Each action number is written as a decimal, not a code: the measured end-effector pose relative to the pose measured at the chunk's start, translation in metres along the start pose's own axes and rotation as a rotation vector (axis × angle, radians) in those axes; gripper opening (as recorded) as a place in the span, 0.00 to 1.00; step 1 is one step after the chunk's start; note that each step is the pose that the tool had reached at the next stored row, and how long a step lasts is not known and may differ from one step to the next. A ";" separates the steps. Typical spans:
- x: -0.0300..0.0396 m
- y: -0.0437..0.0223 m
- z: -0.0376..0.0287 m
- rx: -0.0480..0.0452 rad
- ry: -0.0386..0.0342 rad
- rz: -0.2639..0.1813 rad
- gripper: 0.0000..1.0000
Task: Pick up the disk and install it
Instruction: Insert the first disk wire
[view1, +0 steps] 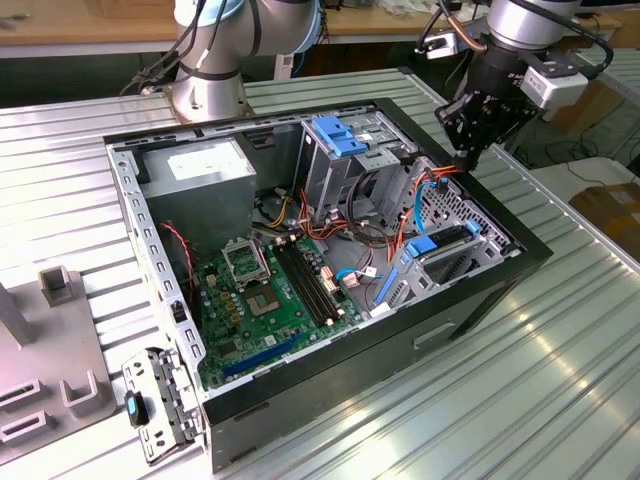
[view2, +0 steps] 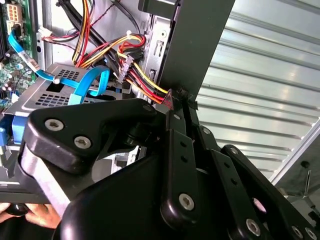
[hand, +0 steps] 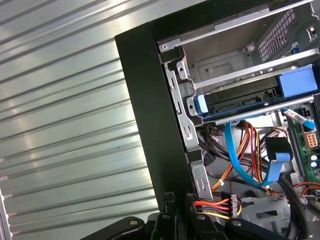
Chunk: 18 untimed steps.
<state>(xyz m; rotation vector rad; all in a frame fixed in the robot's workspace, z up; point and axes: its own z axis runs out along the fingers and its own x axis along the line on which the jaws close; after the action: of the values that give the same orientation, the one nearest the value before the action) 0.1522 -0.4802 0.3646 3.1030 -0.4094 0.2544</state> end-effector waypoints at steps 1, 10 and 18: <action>0.0002 0.0000 -0.0009 -0.0014 0.0004 0.000 0.17; -0.0004 0.0052 -0.0058 -0.0466 0.0109 0.006 0.17; -0.0017 0.0059 -0.0051 -0.0759 0.0104 0.181 0.17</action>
<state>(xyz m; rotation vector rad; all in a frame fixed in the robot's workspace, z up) 0.1482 -0.4854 0.3693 2.9913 -0.6839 0.2491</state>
